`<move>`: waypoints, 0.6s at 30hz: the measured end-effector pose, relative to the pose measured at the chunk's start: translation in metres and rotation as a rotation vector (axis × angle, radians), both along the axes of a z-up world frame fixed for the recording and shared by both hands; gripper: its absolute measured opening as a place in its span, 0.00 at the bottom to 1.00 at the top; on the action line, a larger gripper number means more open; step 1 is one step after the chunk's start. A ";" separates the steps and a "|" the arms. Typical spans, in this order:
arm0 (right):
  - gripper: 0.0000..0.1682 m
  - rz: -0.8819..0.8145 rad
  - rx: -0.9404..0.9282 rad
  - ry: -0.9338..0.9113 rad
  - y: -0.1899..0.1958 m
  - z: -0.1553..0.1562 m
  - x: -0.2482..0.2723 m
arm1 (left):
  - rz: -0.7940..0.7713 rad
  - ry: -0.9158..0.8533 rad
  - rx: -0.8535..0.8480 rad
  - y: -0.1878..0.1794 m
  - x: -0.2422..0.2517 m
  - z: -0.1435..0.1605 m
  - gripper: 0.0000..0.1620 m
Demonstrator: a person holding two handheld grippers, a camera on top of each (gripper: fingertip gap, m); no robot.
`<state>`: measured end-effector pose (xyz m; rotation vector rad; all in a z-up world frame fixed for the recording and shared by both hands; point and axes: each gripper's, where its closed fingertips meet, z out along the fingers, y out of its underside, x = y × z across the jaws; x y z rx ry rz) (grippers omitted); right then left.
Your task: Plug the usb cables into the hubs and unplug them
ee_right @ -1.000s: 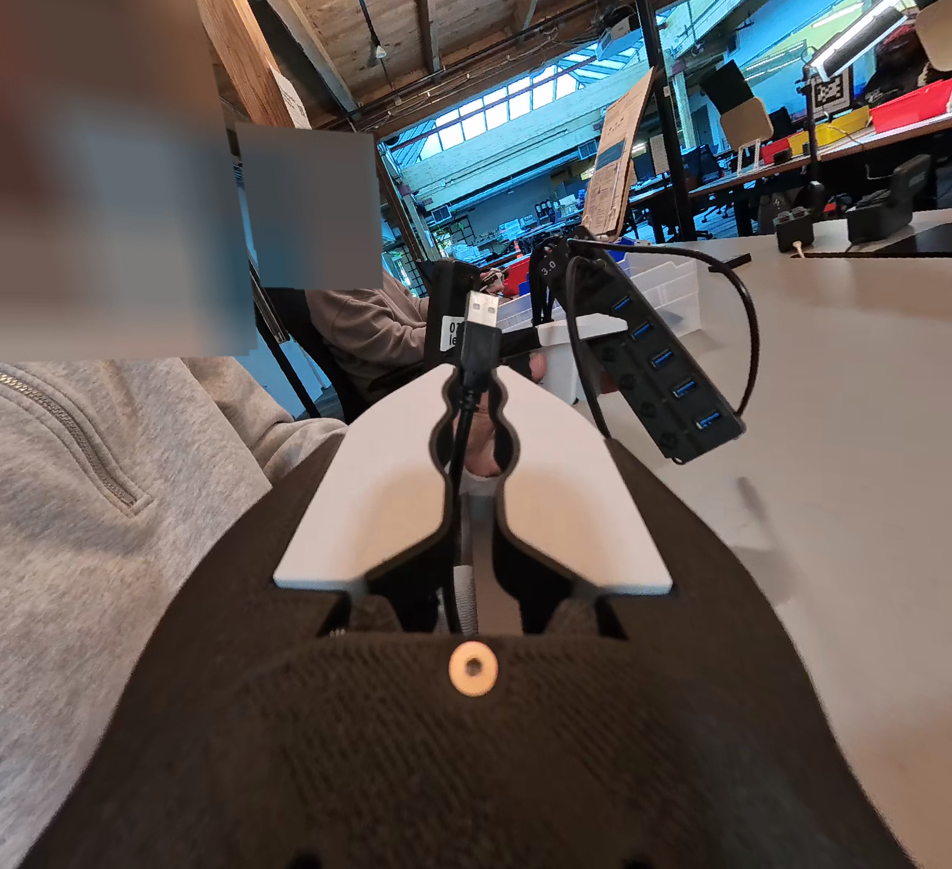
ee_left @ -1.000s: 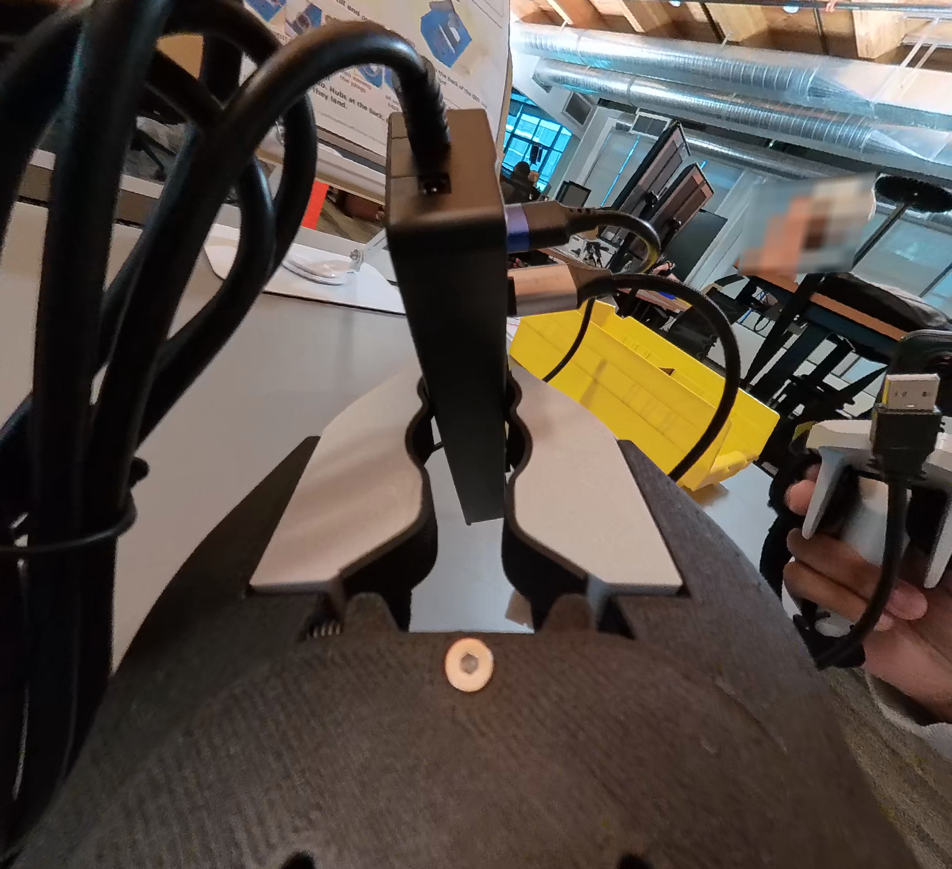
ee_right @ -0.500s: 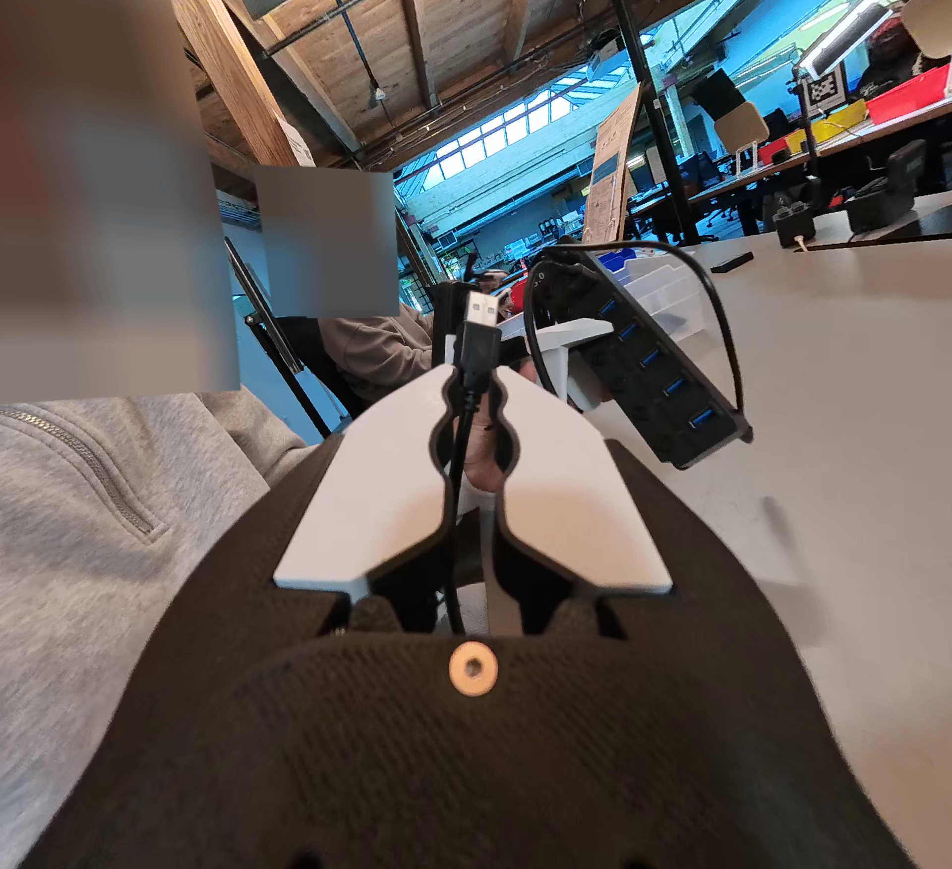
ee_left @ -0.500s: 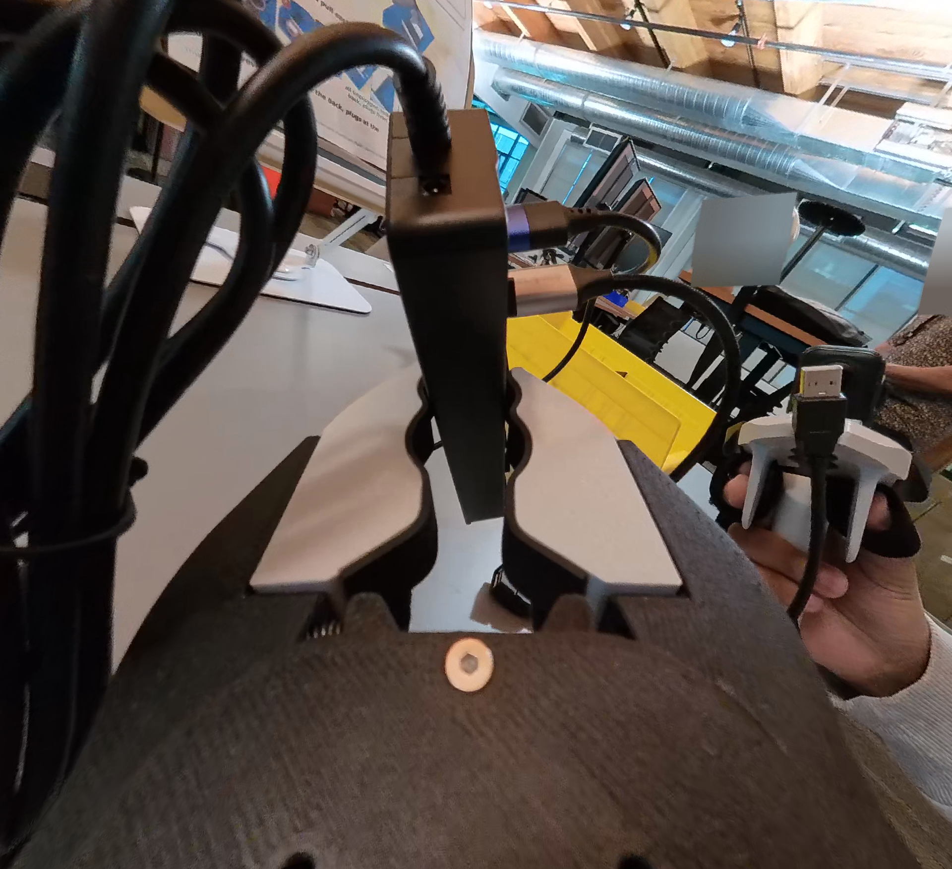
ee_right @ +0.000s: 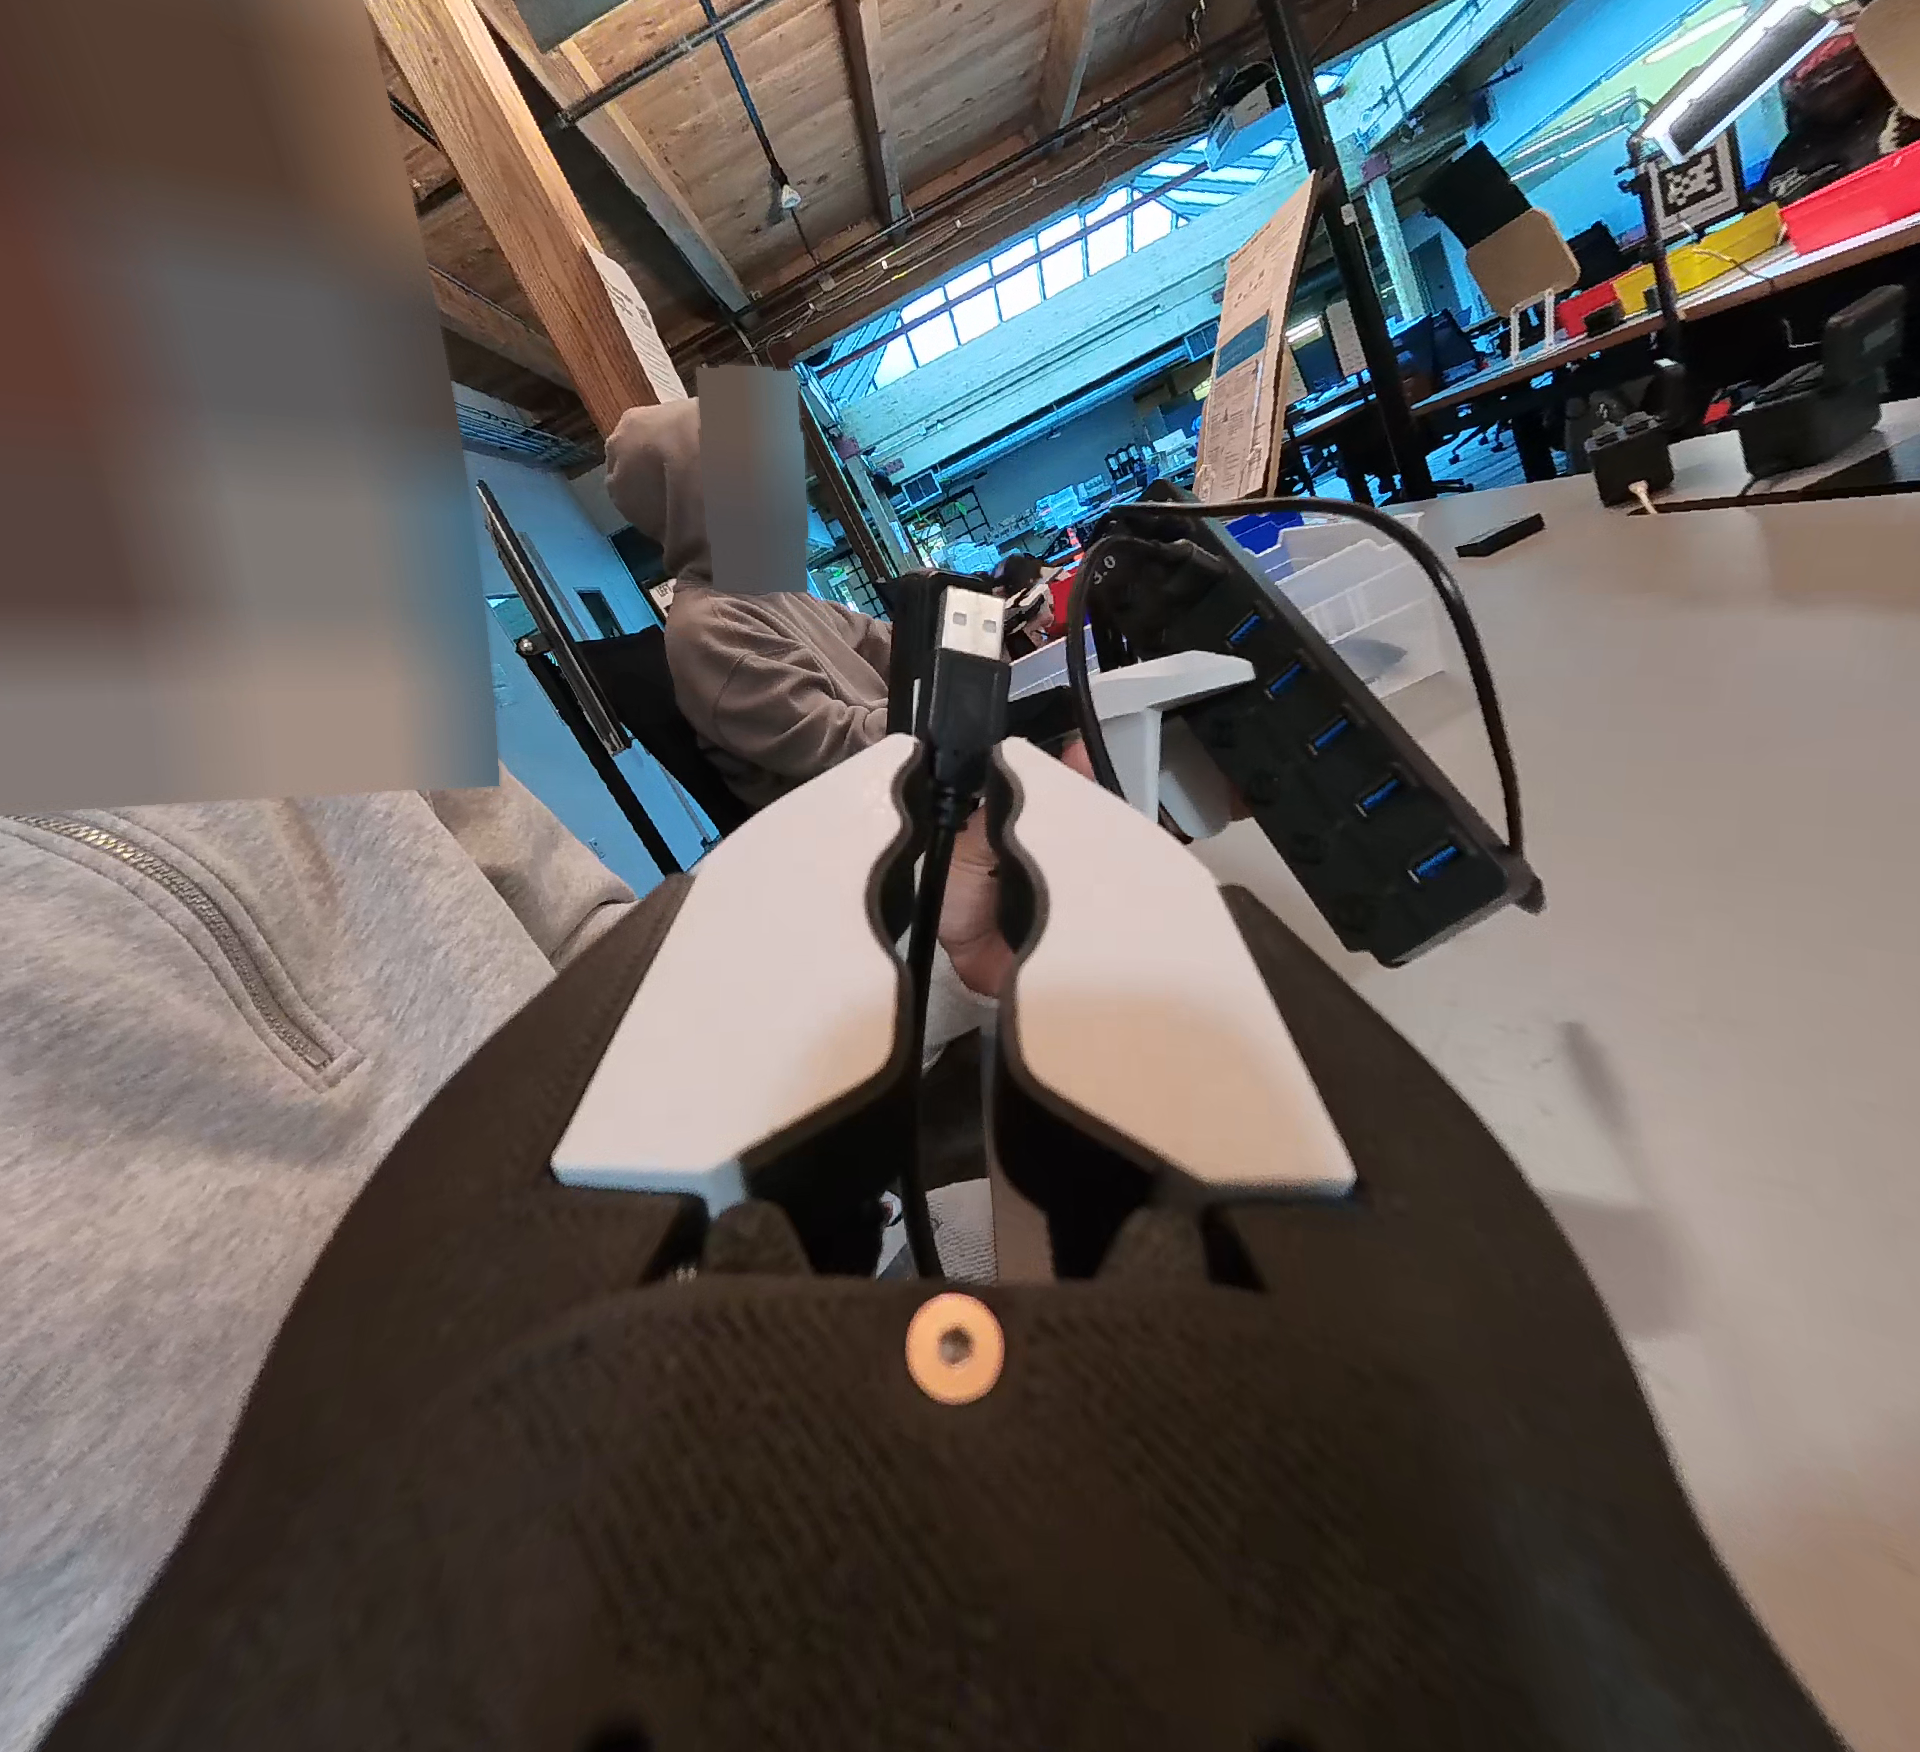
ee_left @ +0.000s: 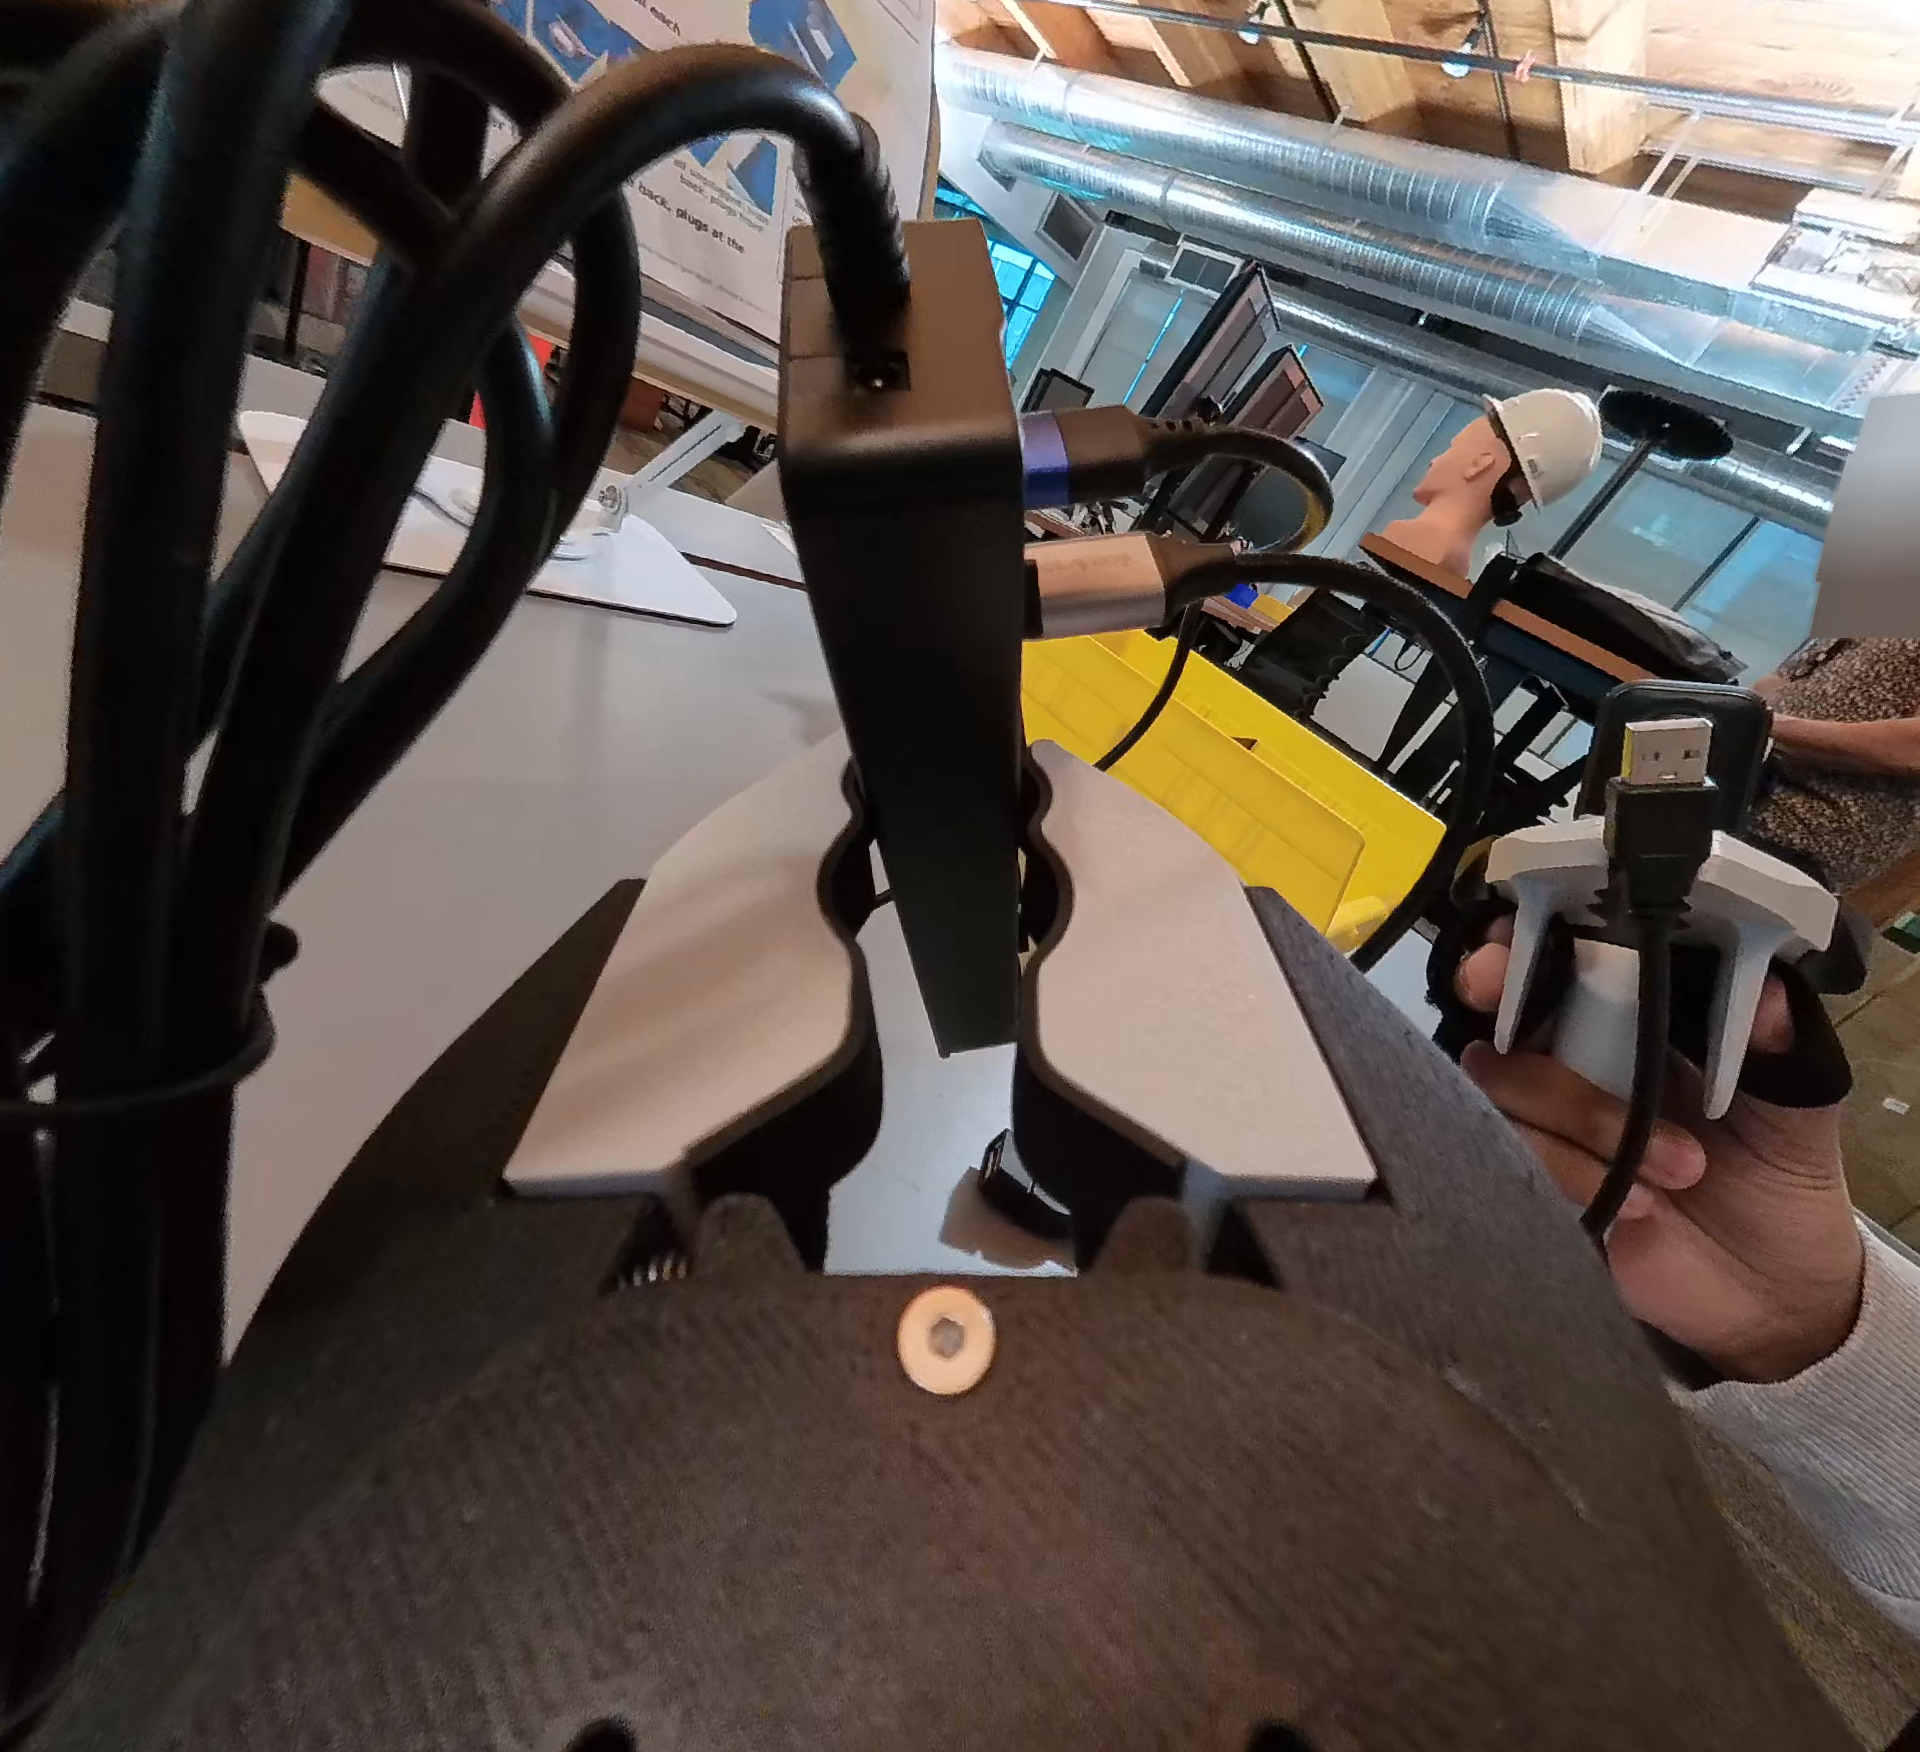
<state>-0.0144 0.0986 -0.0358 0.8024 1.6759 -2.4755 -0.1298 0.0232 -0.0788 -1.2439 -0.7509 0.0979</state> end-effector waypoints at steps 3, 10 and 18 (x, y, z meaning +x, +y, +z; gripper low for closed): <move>0.06 -0.001 0.006 0.000 -0.001 -0.001 0.000 | -0.005 0.002 -0.002 0.001 0.001 0.000 0.15; 0.06 -0.005 0.021 -0.001 -0.002 -0.002 0.000 | -0.017 0.000 -0.004 0.003 0.003 0.000 0.15; 0.06 -0.035 -0.001 -0.051 0.004 -0.006 -0.007 | -0.074 0.045 0.013 0.010 0.012 0.006 0.15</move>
